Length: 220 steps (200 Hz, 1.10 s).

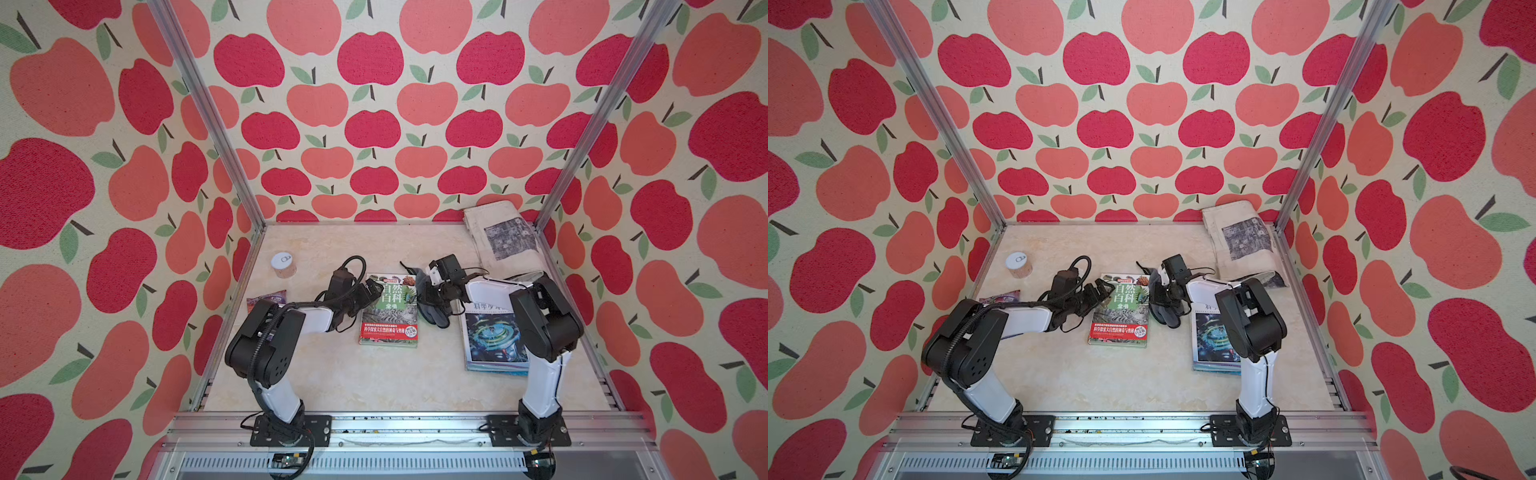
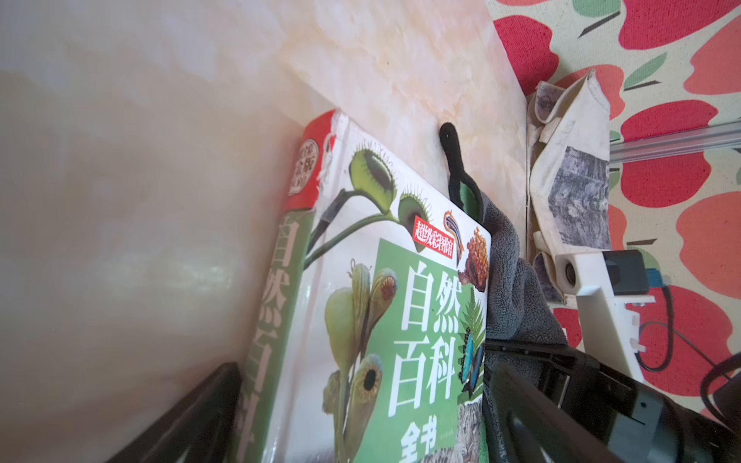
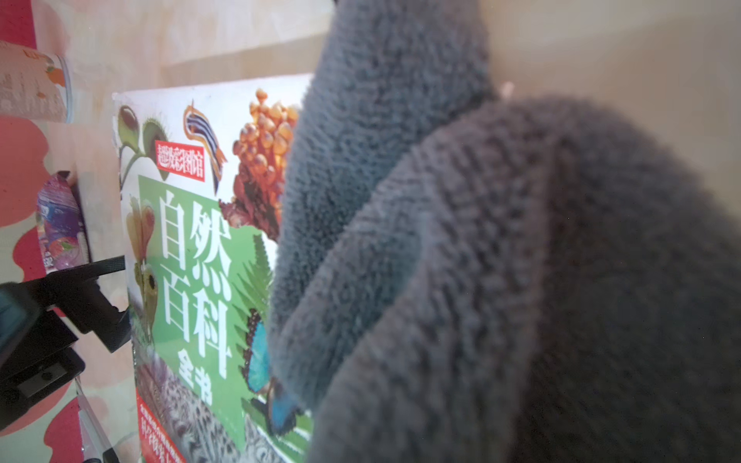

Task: Wipe the cover of the book
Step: Move the book to the center of the board, then wipe the dirt from the cover of the book.

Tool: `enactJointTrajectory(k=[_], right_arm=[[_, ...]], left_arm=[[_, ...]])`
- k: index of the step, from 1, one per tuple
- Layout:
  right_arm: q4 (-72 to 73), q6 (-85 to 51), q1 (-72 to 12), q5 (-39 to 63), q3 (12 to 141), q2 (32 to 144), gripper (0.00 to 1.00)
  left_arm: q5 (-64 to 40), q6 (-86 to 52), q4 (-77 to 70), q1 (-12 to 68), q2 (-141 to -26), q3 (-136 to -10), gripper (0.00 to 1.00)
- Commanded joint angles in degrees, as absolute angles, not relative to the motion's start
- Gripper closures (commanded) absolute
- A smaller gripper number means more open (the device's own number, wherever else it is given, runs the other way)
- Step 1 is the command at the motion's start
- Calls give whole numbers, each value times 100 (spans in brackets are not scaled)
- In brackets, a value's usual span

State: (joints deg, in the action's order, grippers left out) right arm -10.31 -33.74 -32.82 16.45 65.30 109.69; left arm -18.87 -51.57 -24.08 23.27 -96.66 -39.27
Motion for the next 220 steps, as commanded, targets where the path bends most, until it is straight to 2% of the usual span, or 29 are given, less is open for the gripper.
enactJointTrajectory(k=[1, 33, 72, 114, 155, 183, 220], right_arm=[[-2096, -2775, -3587, 1205, 6631, 10380, 98], [-2897, -2351, -3813, 366, 6943, 9701, 97], [-3050, -2398, -4403, 471, 7178, 9677, 97], [-2810, -2685, -4904, 1027, 7759, 10834, 97], [-2313, -3308, -5056, 2089, 8470, 12038, 98], [-2092, -3450, -4930, 2148, 8072, 12004, 98], [-1954, -3361, -4465, 1733, 6928, 11053, 98]], left_arm=[[-2394, -5396, -2364, 2620, -9489, -3560, 1], [-2351, -5344, -2242, 2654, -9029, -3401, 1], [-2381, -5529, -2374, 2522, -8175, -2899, 1], [-2585, -5804, -2734, 2470, -7806, -2472, 1], [-2849, -6482, -4038, 2314, -8072, -1913, 1], [-2804, -6418, -3820, 2234, -7870, -1881, 1], [-2649, -6216, -3506, 2232, -7699, -1907, 1]])
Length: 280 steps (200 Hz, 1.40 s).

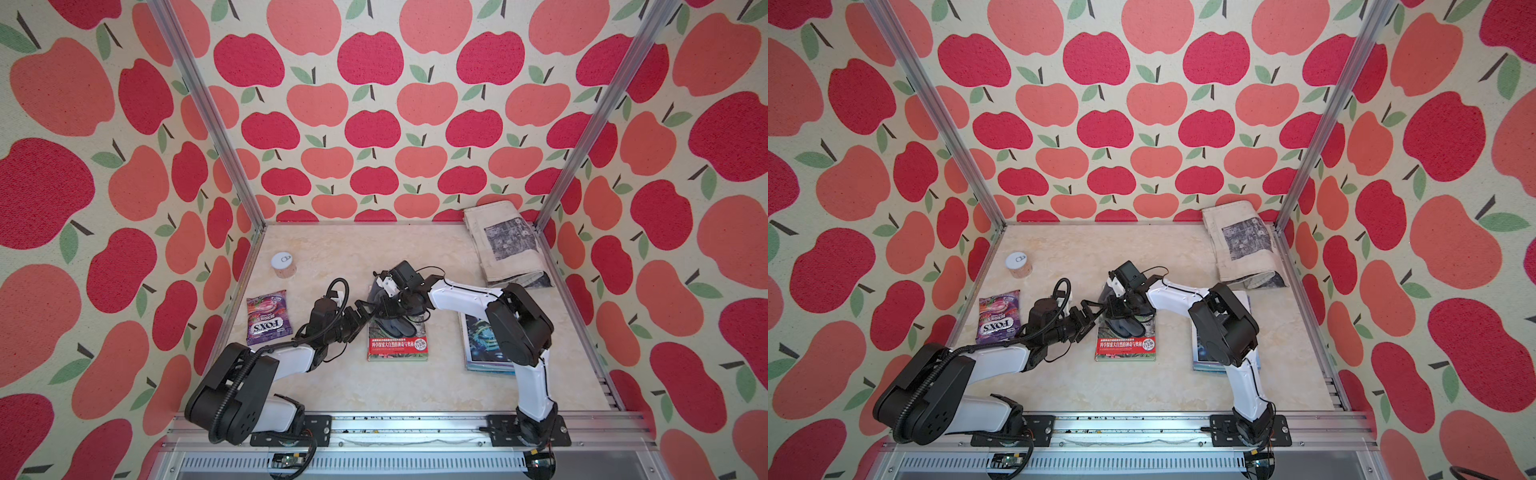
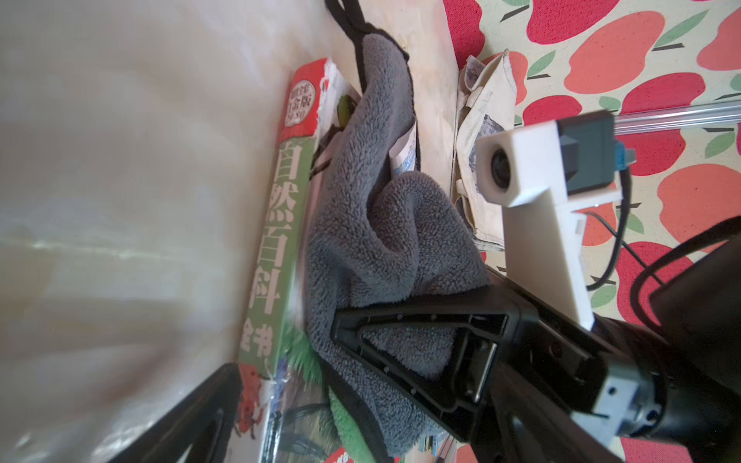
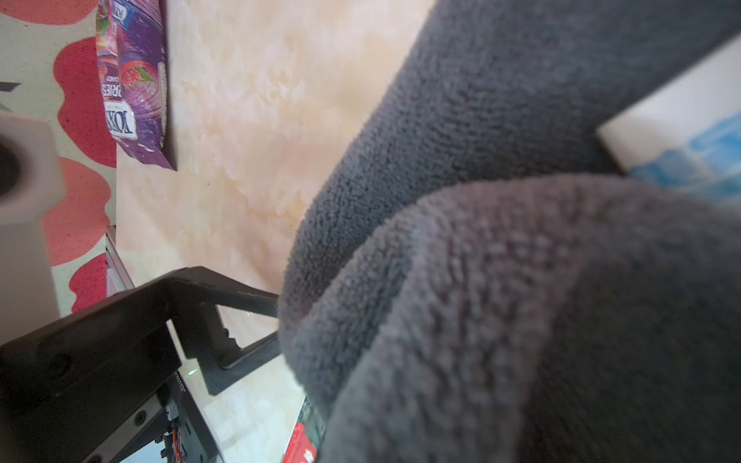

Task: Wipe the cover of the book
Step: Wipe the dirt from the cover of the book.

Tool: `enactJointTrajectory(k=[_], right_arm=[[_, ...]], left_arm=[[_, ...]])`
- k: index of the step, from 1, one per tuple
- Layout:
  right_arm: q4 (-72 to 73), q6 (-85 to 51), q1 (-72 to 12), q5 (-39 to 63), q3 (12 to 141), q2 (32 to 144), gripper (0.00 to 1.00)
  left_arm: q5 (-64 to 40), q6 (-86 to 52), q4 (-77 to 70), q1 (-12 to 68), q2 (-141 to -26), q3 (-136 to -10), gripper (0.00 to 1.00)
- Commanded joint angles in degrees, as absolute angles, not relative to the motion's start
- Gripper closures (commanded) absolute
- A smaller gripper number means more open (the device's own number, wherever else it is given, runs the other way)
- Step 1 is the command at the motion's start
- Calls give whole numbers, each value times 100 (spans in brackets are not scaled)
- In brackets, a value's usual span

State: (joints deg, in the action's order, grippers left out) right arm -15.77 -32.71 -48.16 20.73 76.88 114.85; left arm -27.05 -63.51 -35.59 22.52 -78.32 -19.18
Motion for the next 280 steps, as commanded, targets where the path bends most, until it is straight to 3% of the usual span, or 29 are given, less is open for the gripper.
enactJointTrajectory(k=[1, 47, 164, 243, 280], right_arm=[[-1948, -3359, -4447, 1719, 6900, 11024, 98], [-1995, -3212, -3968, 1331, 6346, 10306, 98], [-1921, -3626, -4746, 2040, 8587, 12233, 98], [-1829, -3377, -3913, 1659, 6890, 10896, 98], [-1865, -3373, -3879, 1630, 6952, 10863, 98]], left_arm=[[-2647, -6215, -3506, 2232, -7699, -1907, 1], [-2729, -6186, -3671, 2266, -7991, -2073, 1], [-2797, -6741, -4846, 2540, -8763, -1947, 1], [-2677, -6429, -4152, 2496, -8173, -1976, 1], [-2586, -6258, -3672, 2472, -7886, -2048, 1]])
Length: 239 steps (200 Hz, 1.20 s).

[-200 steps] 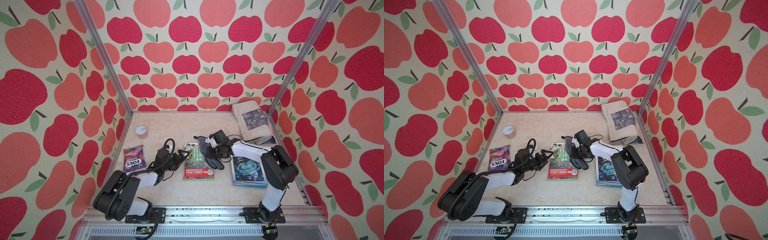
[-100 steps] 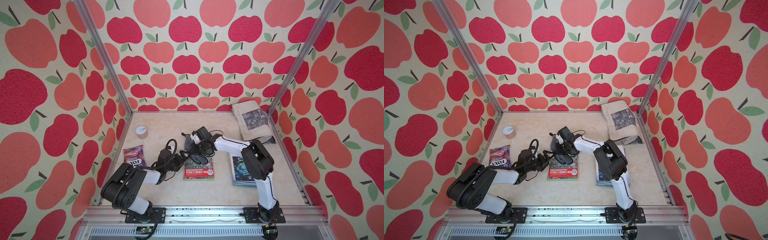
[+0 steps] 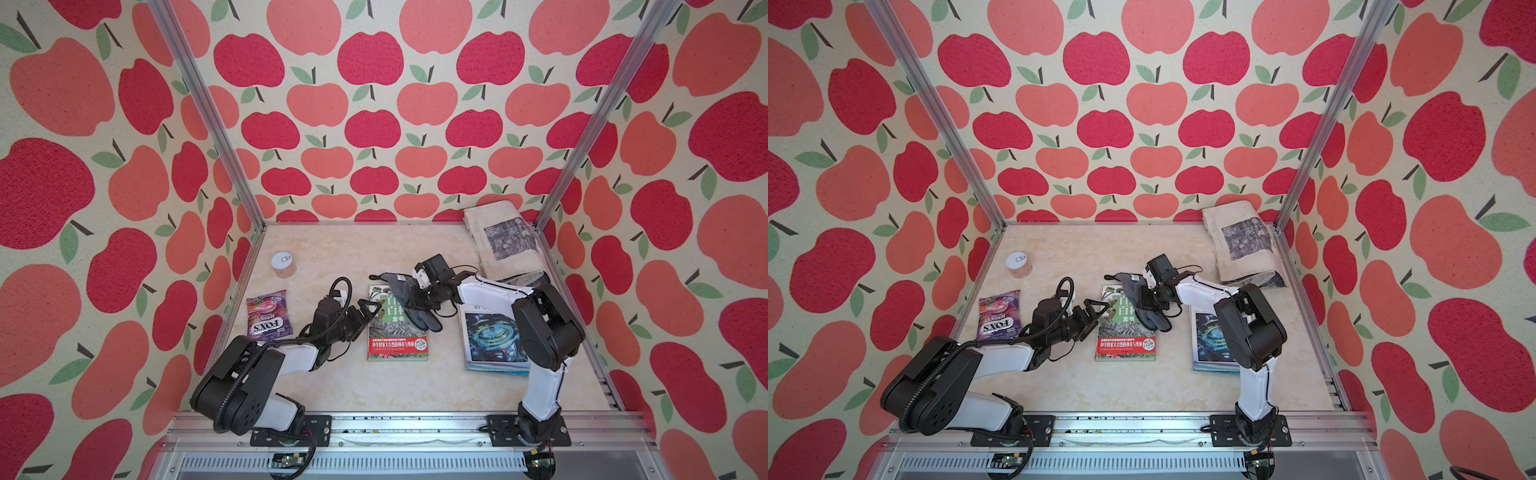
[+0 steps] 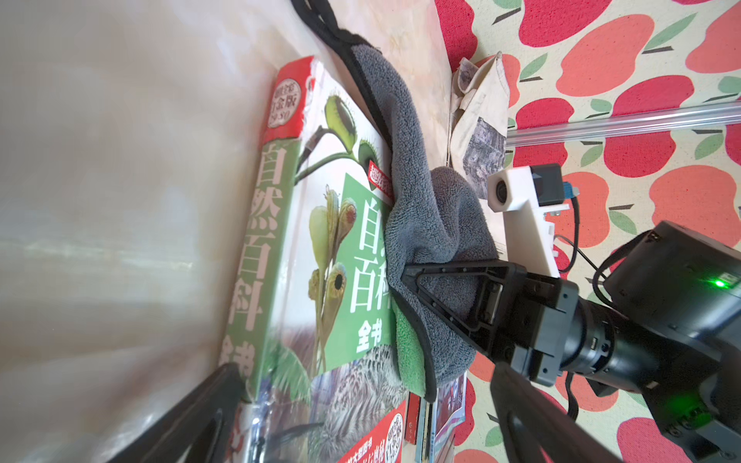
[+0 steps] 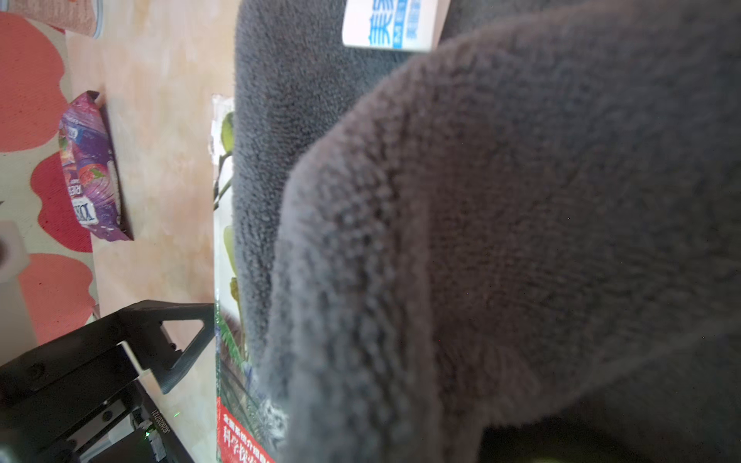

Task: Wipe the cover of the book
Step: Wipe the dirt from the cover of the book.

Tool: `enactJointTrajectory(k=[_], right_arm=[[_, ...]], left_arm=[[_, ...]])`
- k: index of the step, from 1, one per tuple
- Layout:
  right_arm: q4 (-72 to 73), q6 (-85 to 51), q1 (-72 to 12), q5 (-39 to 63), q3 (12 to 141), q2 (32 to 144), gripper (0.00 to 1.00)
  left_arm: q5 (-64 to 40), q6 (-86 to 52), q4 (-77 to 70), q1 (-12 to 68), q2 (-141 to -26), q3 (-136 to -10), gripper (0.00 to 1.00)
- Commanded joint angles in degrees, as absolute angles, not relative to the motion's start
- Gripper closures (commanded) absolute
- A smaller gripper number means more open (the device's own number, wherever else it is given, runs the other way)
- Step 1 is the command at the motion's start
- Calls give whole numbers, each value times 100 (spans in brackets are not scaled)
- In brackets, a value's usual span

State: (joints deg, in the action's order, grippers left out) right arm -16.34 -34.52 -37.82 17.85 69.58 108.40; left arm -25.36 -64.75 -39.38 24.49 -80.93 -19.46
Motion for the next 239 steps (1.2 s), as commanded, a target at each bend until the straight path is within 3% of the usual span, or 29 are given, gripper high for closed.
enactJointTrajectory(k=[1, 111, 174, 239], right_arm=[[-1860, -3383, -3882, 1637, 6961, 10876, 98], [-2331, -3545, -4809, 1936, 9658, 12729, 98], [-1778, -3752, -5355, 1830, 7825, 11604, 98], [-1762, -3978, -6306, 1734, 6688, 10916, 98]], left_arm=[[-2589, -6258, -3669, 2471, -7881, -2048, 1], [-2260, -5868, -2215, 2287, -6501, -1942, 1], [-2039, -5612, -1455, 1947, -5591, -1942, 1], [-2118, -5592, -1427, 1751, -5622, -1996, 1]])
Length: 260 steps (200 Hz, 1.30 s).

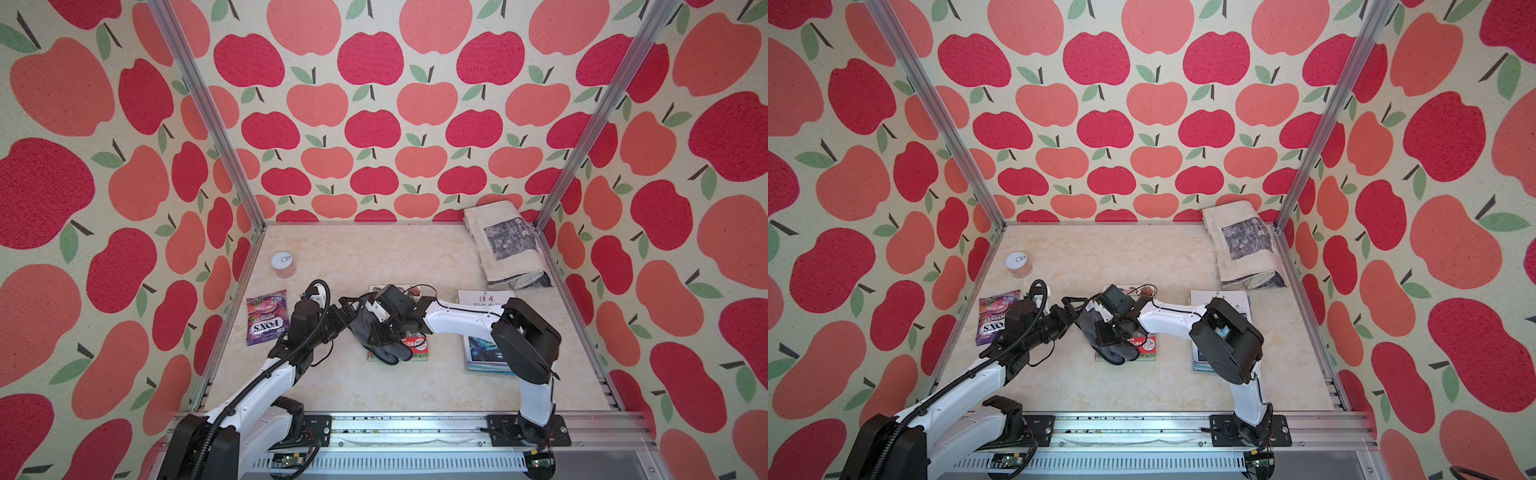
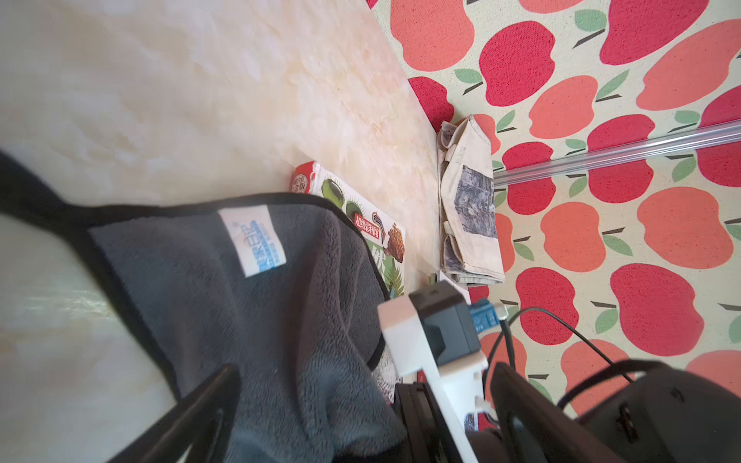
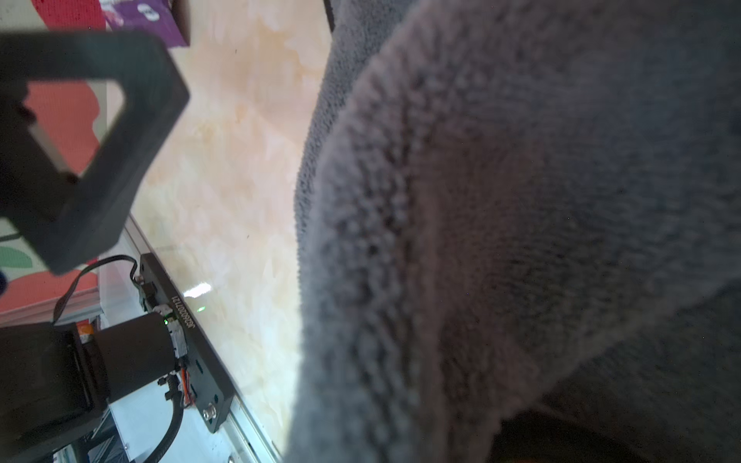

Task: Wipe the cover of the book
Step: Wipe the dirt from the cover of the book.

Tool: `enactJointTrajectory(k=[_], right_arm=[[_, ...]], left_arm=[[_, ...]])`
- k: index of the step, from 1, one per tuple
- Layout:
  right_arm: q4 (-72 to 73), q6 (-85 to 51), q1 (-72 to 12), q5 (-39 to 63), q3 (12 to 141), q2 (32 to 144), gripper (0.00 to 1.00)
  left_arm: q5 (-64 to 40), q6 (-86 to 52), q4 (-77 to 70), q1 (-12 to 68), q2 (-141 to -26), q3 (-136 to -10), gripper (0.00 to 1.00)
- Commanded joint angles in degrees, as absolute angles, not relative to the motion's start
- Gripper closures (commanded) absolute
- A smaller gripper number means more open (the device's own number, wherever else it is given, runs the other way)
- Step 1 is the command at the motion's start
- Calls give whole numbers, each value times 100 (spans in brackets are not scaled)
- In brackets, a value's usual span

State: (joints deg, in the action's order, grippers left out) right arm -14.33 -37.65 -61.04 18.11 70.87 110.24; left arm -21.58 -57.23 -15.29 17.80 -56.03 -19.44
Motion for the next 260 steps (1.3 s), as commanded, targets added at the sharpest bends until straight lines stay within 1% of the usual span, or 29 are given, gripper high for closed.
enactJointTrajectory(k=[1, 23, 52, 108, 141, 159, 176, 199, 231, 260], right_arm=[[-1760, -3980, -6312, 1733, 6675, 10907, 98], [-1661, -4074, -6344, 1630, 6399, 10645, 98], [-1723, -4053, -6127, 1459, 5943, 10227, 98], [-1807, -4275, -5642, 1037, 4190, 8754, 98], [-2260, -4197, -5392, 618, 3714, 8008, 97], [-2407, -4087, -5113, 593, 3543, 7727, 97], [-2409, -3989, -4871, 631, 3494, 7611, 97], [-2390, -3820, -4682, 701, 3753, 7710, 97], [-2518, -3619, -4674, 819, 4453, 7915, 97], [-2788, -3578, -4710, 996, 4926, 7655, 97]], left_arm=[[-2118, -5595, -1430, 1750, -5619, -1995, 1], [-2125, -5601, -1441, 1740, -5655, -2023, 1], [-2153, -5599, -1422, 1750, -5704, -2082, 1], [-2181, -5563, -1578, 1762, -6029, -2219, 1], [-2248, -5590, -1798, 1827, -6433, -2341, 1], [-2285, -5570, -1830, 1871, -6585, -2425, 1], [-2249, -5557, -1860, 1915, -6651, -2443, 1], [-2243, -5572, -1878, 1956, -6692, -2469, 1], [-2215, -5563, -1760, 2012, -6630, -2514, 1], [-2227, -5466, -1570, 2069, -6474, -2561, 1]])
